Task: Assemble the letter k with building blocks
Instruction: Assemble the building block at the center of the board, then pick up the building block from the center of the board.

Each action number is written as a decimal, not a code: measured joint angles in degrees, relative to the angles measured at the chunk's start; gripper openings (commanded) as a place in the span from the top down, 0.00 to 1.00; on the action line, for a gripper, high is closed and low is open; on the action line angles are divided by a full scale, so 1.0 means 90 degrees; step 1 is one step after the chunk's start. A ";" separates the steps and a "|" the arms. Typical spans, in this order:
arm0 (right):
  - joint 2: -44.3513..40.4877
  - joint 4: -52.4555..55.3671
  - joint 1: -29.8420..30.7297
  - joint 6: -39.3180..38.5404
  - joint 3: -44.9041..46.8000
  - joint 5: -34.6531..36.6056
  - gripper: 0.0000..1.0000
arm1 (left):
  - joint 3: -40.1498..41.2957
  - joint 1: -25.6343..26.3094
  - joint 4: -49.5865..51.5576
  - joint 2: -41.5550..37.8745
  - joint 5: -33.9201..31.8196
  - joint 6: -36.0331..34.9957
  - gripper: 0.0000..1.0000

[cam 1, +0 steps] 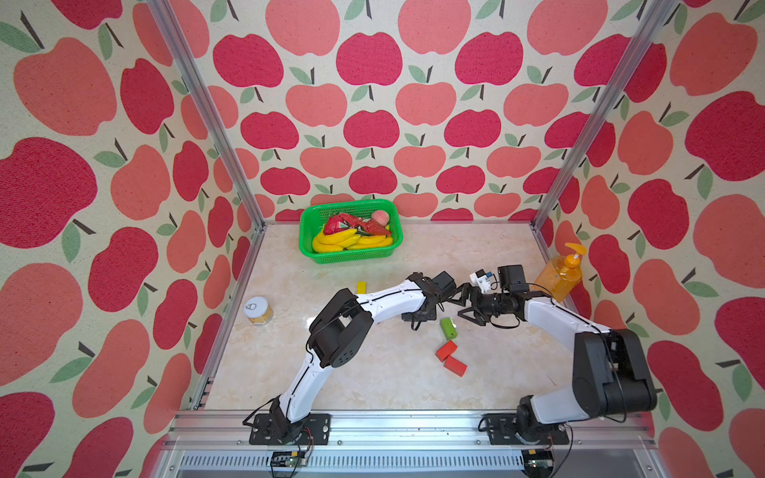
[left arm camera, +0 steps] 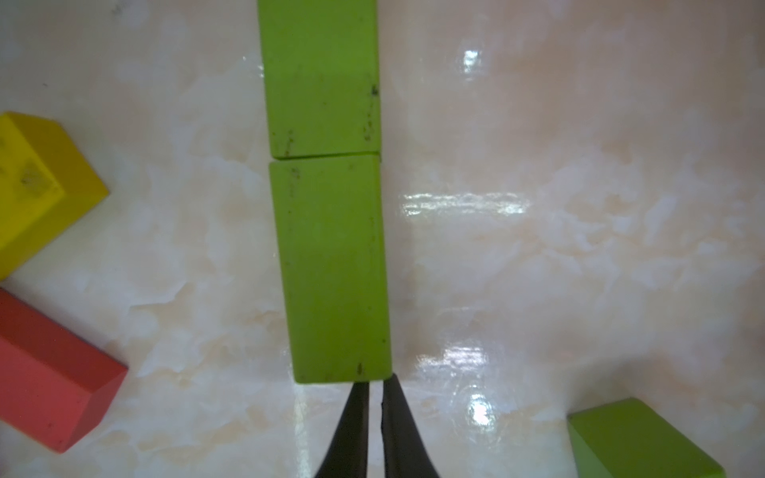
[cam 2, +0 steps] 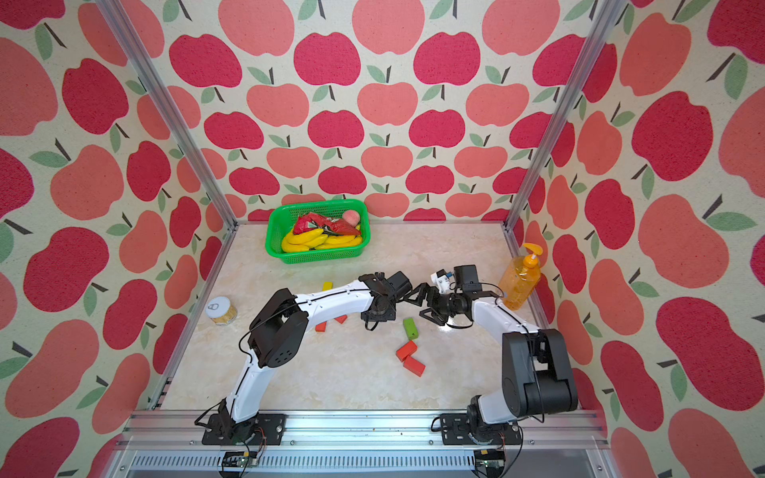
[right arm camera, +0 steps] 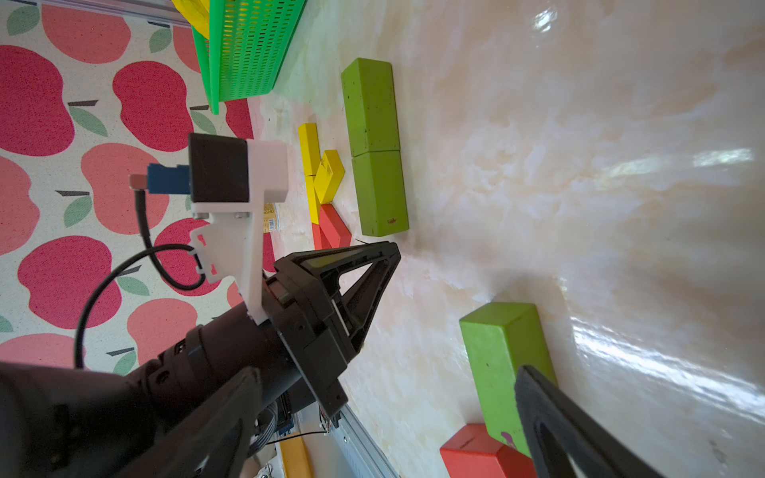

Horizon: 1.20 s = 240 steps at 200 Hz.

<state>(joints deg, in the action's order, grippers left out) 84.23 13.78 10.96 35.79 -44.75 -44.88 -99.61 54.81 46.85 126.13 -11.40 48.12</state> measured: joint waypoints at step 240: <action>-0.1955 -0.0566 -0.2446 0.0988 0.1324 -0.0012 0.01 | -0.0755 0.0988 -0.0568 0.0294 0.0488 0.1433 0.47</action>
<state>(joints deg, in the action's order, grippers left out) 66.63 8.69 -11.05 44.69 -32.84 -44.99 -106.41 63.70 41.74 128.77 -7.01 61.01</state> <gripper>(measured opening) 0.993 0.534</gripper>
